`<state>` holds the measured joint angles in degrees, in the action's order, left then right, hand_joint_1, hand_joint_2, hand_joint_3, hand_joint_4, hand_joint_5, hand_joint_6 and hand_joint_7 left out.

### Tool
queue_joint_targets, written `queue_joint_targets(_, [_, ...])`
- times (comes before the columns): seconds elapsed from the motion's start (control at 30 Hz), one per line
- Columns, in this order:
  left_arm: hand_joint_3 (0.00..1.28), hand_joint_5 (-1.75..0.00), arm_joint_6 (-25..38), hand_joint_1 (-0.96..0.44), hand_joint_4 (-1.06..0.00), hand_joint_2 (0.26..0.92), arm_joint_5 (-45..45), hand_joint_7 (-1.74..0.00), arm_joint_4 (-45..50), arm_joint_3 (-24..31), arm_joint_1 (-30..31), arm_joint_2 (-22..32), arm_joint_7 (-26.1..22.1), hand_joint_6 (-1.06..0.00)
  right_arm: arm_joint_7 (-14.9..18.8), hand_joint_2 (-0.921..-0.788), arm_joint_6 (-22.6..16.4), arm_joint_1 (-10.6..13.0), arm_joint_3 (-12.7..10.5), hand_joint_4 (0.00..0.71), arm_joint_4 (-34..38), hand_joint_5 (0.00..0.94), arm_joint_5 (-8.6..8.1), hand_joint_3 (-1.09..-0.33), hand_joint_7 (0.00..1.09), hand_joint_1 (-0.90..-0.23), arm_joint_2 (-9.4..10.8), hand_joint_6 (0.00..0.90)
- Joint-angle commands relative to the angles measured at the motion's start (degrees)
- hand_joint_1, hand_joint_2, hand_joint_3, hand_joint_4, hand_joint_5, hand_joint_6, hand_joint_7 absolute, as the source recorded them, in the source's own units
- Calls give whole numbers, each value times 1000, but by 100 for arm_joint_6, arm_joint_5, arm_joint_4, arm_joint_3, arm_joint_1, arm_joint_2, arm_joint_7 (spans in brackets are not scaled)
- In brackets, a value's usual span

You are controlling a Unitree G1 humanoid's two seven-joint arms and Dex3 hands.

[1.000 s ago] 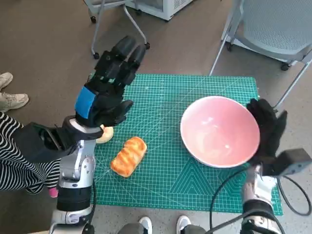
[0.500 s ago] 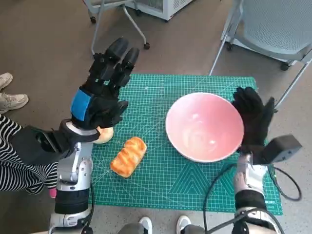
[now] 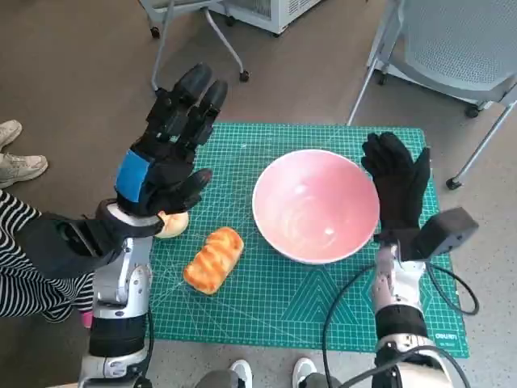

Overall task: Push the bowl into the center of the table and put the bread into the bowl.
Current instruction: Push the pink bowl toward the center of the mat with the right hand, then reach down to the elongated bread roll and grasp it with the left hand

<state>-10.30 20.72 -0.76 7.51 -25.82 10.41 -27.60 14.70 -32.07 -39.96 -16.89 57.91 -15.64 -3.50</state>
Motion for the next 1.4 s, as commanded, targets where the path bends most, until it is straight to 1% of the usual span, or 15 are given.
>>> queue_joint_targets(0.03, [405, -5, -90, -679, -86, 921, -51, -327, 162, -1, 83, 33, 42, 1, -6, -921, 211, -109, 14, 108, 229, 0, -4, -859, 439, -560, 132, 19])
queue_joint_targets(0.17, [406, -4, -117, -676, -86, 921, -72, -328, 185, 3, 120, 45, 65, 1, -5, -921, 280, -244, 19, 111, 348, 2, 8, -856, 442, -562, 176, 15])
queue_joint_targets(0.3, [406, -4, -146, -673, -85, 921, -113, -328, 214, 3, 159, 48, 98, 1, 11, -921, 322, -332, 35, 122, 427, 6, 40, -839, 447, -559, 177, 18])
queue_joint_targets(0.5, [407, -4, -203, -678, -87, 921, -167, -336, 196, 0, 193, 56, 143, 1, 56, -921, 349, -366, 30, 128, 388, 7, 59, -817, 454, -565, 39, 24])
queue_joint_targets(0.63, [411, -4, -241, -679, -87, 921, -203, -338, 173, -16, 194, 43, 183, 1, 26, -921, 322, -308, 60, 128, 111, 6, 86, -815, 456, -570, -19, 24])
queue_joint_targets(0.83, [415, -3, -266, -677, -86, 921, -235, -336, 109, -63, 143, -20, 227, 1, 7, -921, 246, -120, 160, 133, -590, 7, 126, -807, 465, -586, -87, 27])
queue_joint_targets(0.93, [416, -2, -275, -675, -84, 921, -234, -332, 63, -92, 96, -54, 238, 1, 55, -921, 188, 55, 244, 137, -1156, 8, 124, -797, 474, -604, -91, 27])
queue_joint_targets(1.1, [417, 0, -285, -675, -81, 921, -200, -313, -36, -131, 5, -97, 216, 1, 89, -921, 227, 328, 404, 151, -2055, 12, 116, -771, 497, -634, -82, 31])
queue_joint_targets(1.3, [421, 0, -214, -672, -80, 921, -130, -304, -90, -209, -127, -177, 178, 1, 150, -921, 312, 682, 664, 168, -3268, 17, 176, -743, 516, -650, -173, 39])
queue_joint_targets(1.4, [423, -1, -160, -671, -81, 921, -97, -304, -95, -237, -196, -207, 165, 1, 198, -921, 380, 792, 746, 172, -3717, 17, 146, -738, 521, -654, -221, 44])
